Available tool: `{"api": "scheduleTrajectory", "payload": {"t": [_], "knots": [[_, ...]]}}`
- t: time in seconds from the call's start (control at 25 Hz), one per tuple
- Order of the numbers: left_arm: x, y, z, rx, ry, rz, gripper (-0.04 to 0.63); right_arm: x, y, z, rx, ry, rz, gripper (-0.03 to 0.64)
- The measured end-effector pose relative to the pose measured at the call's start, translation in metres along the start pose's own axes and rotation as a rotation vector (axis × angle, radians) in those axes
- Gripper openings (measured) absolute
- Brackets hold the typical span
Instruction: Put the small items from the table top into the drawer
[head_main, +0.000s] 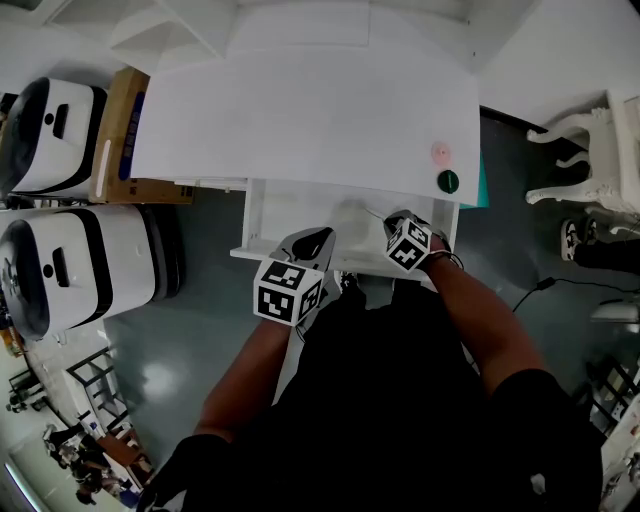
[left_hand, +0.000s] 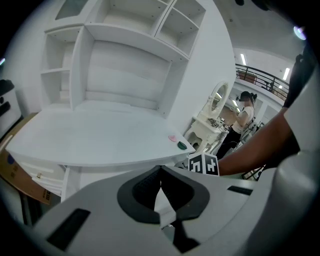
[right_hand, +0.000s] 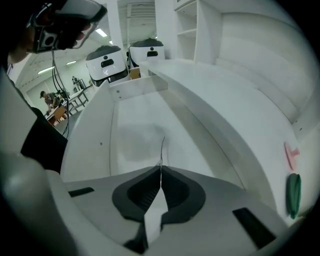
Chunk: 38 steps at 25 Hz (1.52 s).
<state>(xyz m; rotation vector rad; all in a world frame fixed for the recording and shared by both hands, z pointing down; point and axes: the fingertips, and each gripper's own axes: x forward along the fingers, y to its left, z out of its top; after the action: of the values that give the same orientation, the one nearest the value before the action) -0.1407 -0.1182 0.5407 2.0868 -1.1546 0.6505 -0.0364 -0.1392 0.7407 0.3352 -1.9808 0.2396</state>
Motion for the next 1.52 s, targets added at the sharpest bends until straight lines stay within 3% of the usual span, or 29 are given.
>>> {"api": "scheduleTrajectory", "payload": {"t": [0.56, 0.88, 1.2, 1.52], "knots": [[-0.015, 0.007, -0.013, -0.045, -0.002, 0.053, 0.011, 0.034, 0.003, -0.022, -0.029, 0.095, 0.023, 0.031], [-0.016, 0.007, -0.010, -0.035, -0.009, 0.054, 0.011, 0.031, 0.000, -0.015, 0.007, 0.073, 0.010, 0.031], [-0.011, 0.000, -0.004, -0.007, -0.024, 0.018, 0.011, -0.001, -0.006, -0.006, 0.171, -0.015, -0.018, 0.031], [0.002, -0.011, 0.013, 0.030, -0.051, -0.039, 0.011, -0.079, -0.017, 0.015, 0.364, -0.203, -0.063, 0.031]]}}
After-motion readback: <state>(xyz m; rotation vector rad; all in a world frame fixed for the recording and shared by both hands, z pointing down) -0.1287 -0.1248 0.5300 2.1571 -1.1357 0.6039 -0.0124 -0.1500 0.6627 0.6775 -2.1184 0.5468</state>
